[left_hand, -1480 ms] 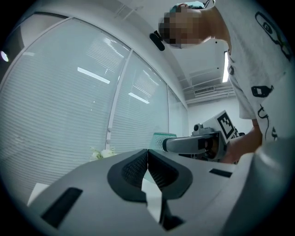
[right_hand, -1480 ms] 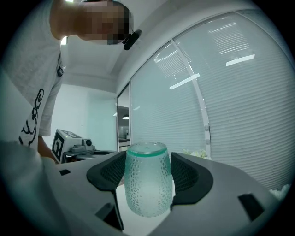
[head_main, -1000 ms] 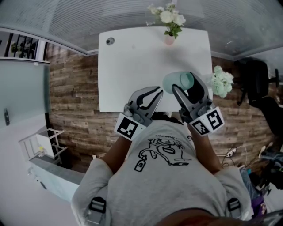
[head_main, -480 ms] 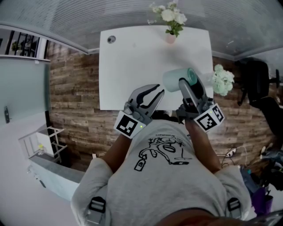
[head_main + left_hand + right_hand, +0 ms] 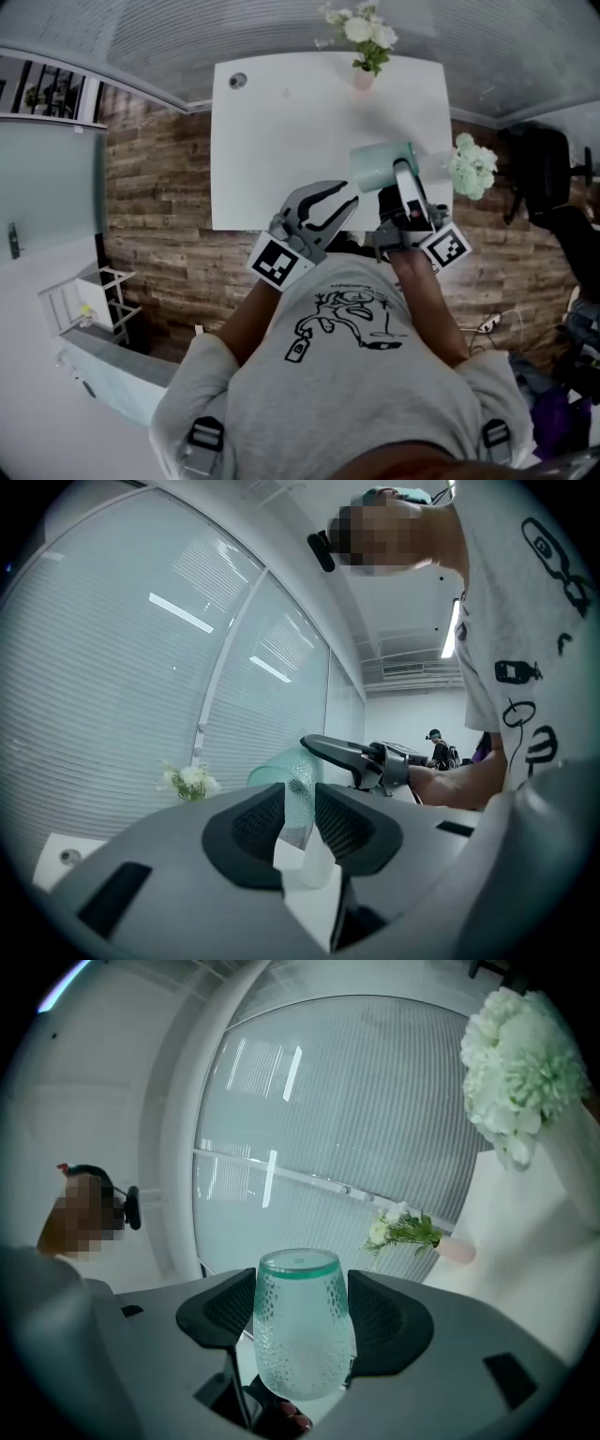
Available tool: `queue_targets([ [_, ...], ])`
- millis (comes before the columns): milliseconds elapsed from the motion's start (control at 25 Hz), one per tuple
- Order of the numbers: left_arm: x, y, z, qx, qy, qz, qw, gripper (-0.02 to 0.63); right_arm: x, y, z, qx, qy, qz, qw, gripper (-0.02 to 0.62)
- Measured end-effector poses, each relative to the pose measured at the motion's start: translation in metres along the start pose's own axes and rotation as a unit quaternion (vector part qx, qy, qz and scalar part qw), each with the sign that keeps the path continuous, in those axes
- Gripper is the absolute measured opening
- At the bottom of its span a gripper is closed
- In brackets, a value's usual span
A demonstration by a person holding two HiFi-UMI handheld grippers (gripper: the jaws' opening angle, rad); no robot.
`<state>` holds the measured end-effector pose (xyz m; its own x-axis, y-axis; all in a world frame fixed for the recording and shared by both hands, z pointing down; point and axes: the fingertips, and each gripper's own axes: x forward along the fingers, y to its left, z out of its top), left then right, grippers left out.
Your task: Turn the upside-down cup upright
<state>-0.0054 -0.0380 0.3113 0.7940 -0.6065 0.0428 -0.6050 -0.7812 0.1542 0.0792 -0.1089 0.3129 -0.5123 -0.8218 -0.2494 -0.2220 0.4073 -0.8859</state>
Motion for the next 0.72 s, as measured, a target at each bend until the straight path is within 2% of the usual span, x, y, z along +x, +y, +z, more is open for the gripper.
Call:
queue_targets([
  [240,0.002,-0.006,-0.001,0.000,0.005,-0.014,0.9999,0.103,-0.006,-0.009,-0.002,0.059,-0.019,0.001,0.998,0.325],
  [400,0.005,-0.007,-0.003,0.002,0.009,-0.018,0.9998,0.103,-0.007,-0.012,-0.007,0.120,-0.036,0.006,0.992,0.325],
  [600,0.009,-0.015,-0.002,0.018,0.012,-0.034,0.9992,0.103,-0.008,-0.009,-0.014,0.130,-0.034,0.005,0.991,0.325],
  [720,0.014,-0.019,-0.003,0.025,0.018,-0.044,0.9986,0.103,-0.008,-0.006,-0.017,0.154,-0.039,0.015,0.987,0.325],
])
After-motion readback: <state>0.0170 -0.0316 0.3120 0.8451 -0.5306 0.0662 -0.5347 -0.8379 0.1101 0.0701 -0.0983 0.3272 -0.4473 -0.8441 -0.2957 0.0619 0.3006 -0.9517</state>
